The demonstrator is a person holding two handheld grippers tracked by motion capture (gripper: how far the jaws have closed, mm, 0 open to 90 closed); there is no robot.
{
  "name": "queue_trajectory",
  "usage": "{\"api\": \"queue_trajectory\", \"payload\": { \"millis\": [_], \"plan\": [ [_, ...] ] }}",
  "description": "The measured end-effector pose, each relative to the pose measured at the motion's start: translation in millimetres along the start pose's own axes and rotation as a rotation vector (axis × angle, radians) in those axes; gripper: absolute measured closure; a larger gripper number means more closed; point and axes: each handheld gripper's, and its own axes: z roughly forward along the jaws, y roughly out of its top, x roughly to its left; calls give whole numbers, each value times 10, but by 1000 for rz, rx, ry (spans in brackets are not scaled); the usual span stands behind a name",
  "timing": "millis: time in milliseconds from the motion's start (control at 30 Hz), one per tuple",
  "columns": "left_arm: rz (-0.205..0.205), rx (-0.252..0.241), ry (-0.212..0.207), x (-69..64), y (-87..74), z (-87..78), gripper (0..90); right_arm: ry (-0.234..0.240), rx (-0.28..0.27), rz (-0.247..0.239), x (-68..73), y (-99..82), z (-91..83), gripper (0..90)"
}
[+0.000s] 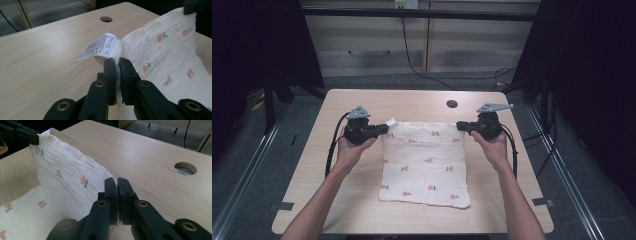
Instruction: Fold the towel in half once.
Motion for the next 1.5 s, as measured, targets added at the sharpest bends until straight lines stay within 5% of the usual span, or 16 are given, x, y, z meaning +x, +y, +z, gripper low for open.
{"api": "queue_trajectory", "payload": {
  "millis": [167,267,367,533,733,1100,1500],
  "plan": [
    [31,-37,-5,-66,76,-171,847,18,-45,-22,83,50,-114,872],
    [50,-15,-17,-94,12,-183,846,28,-47,-27,135,-23,-154,872],
    [51,1,-40,-158,-208,-181,846,35,-12,-38,175,-164,-172,872],
    [51,-4,-72,-238,-320,-251,846,47,10,-42,235,-323,-237,872],
    [35,34,-79,-290,-604,-316,845,65,62,-68,488,-601,-359,871],
    [94,96,-111,-576,-873,-444,842,99,107,-59,709,-922,-492,861],
    [89,152,-153,-619,-1132,-383,803,125,202,-38,798,-1274,-392,818]
  ]
}}
